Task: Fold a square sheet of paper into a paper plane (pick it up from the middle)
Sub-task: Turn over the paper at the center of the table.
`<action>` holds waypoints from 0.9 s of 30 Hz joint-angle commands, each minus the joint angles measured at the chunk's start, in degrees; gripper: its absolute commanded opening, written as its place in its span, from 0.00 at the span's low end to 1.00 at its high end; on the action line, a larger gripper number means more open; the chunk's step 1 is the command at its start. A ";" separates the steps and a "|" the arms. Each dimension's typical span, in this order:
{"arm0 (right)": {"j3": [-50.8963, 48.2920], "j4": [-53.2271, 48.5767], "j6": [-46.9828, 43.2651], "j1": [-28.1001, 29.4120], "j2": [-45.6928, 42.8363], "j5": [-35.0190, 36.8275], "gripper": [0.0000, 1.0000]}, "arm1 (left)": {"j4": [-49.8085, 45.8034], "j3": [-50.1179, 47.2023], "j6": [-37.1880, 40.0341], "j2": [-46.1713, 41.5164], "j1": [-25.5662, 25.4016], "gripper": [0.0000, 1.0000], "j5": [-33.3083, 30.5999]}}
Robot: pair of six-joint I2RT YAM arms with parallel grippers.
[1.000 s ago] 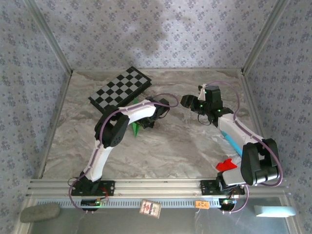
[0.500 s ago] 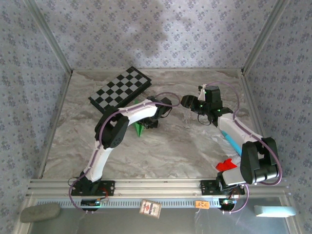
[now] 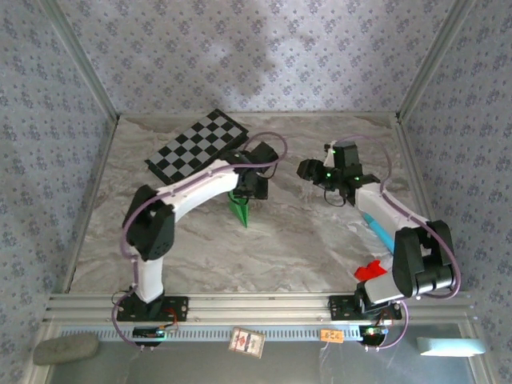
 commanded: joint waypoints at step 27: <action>39.96 -27.44 -16.12 35.04 35.23 21.23 0.39 | 23.74 -50.02 -8.44 -41.75 33.99 1.00 14.07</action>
